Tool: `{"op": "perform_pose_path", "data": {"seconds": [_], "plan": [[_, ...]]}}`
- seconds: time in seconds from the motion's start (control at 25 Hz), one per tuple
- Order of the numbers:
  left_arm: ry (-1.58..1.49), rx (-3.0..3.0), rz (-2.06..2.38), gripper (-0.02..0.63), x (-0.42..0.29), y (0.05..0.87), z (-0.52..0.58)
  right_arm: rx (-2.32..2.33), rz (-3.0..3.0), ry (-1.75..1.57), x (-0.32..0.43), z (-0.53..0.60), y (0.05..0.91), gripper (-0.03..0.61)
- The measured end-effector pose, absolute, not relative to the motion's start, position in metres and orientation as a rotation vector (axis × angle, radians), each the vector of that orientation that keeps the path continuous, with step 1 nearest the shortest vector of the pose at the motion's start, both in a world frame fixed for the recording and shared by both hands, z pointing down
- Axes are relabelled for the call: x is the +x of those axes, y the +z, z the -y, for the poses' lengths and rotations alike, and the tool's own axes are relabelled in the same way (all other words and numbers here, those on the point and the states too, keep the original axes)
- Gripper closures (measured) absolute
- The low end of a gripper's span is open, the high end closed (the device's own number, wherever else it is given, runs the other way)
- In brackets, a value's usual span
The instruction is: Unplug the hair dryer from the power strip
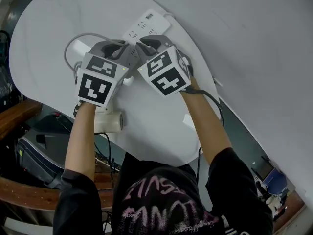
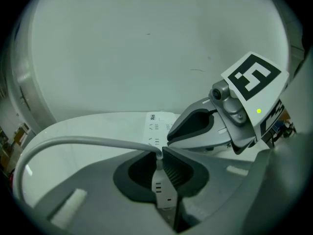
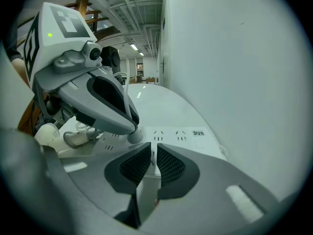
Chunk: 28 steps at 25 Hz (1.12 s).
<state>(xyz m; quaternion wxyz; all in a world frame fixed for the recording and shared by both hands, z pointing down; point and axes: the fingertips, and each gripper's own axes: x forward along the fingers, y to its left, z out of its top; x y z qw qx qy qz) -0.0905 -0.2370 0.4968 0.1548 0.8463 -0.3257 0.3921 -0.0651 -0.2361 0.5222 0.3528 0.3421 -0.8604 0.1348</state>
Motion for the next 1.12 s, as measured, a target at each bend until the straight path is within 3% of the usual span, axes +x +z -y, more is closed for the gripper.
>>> {"op": "perform_pose_path", "data": {"seconds": [0.16,0.76,1.12], "plan": [[1.025,2.369,0.927,0.566,-0.095,0.496,0.237,0.892,2.237,0.343,-0.067,0.235,0.522,0.515],[1.287,2.501,0.91,0.566,-0.085,0.494,0.229,0.905,2.2,0.39,-0.063,0.234,0.524,0.515],[1.247,2.483,0.92,0.566,-0.088,0.496,0.23,0.917,2.182,0.406,-0.066,0.236,0.523,0.515]]}}
